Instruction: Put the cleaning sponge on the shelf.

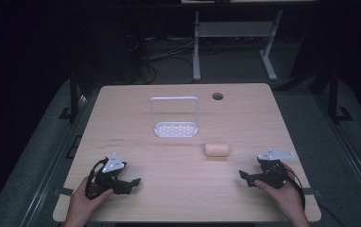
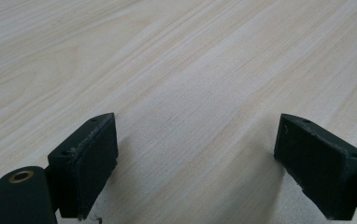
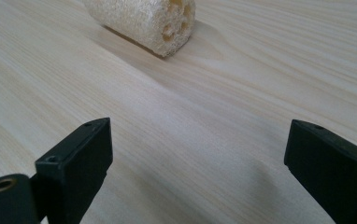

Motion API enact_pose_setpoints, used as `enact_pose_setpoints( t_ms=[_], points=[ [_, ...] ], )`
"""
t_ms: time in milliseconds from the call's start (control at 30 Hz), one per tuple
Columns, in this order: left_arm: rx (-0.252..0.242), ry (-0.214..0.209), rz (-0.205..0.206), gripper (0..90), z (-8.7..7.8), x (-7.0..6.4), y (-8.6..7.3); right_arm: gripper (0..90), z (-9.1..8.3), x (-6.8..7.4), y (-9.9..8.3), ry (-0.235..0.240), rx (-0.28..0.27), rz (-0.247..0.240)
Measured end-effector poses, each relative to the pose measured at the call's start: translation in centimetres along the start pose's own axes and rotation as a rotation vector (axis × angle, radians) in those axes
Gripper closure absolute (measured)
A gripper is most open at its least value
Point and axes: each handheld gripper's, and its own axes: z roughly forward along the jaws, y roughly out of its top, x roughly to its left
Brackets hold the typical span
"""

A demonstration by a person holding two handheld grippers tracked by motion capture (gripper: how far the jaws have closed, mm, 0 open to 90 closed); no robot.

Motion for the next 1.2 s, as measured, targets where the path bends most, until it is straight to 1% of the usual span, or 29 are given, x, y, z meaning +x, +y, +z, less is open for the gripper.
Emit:
enact_pose_setpoints(
  t_ms=[100, 367, 533, 633, 733, 767, 1000, 1100, 1133, 1200],
  points=[
    [0.000, 0.000, 0.000, 13.0, 0.0, 0.0, 0.0, 7.5, 0.0, -0.2, 0.3, 0.010, 0.004, 0.008],
    [0.000, 0.000, 0.000, 13.0, 0.0, 0.0, 0.0, 7.6, 0.0, -0.8, 1.2, 0.034, 0.003, 0.002],
    [0.000, 0.000, 0.000, 13.0, 0.0, 0.0, 0.0, 7.6, 0.4, -1.0, 1.8, 0.043, 0.013, -0.013],
    [0.000, 0.000, 0.000, 13.0, 0.0, 0.0, 0.0, 7.5, 0.6, -1.1, 2.1, 0.054, 0.010, -0.007],
    [0.000, 0.000, 0.000, 13.1, 0.0, 0.0, 0.0, 7.6, 0.8, -1.2, 2.4, 0.058, 0.009, -0.017],
    [0.000, 0.000, 0.000, 13.0, 0.0, 0.0, 0.0, 7.6, 0.9, -1.2, 2.5, 0.056, 0.010, -0.008],
    [0.000, 0.000, 0.000, 13.1, 0.0, 0.0, 0.0, 7.5, 1.2, -1.5, 3.4, 0.064, 0.006, -0.020],
    [0.000, 0.000, 0.000, 13.1, 0.0, 0.0, 0.0, 7.6, 1.3, -1.7, 3.8, 0.071, 0.003, -0.026],
    [0.000, 0.000, 0.000, 13.1, 0.0, 0.0, 0.0, 7.6, 1.4, -1.7, 3.9, 0.081, -0.002, -0.031],
    [0.000, 0.000, 0.000, 13.0, 0.0, 0.0, 0.0, 7.6, 1.5, -1.7, 4.1, 0.083, 0.004, -0.034]
  ],
)
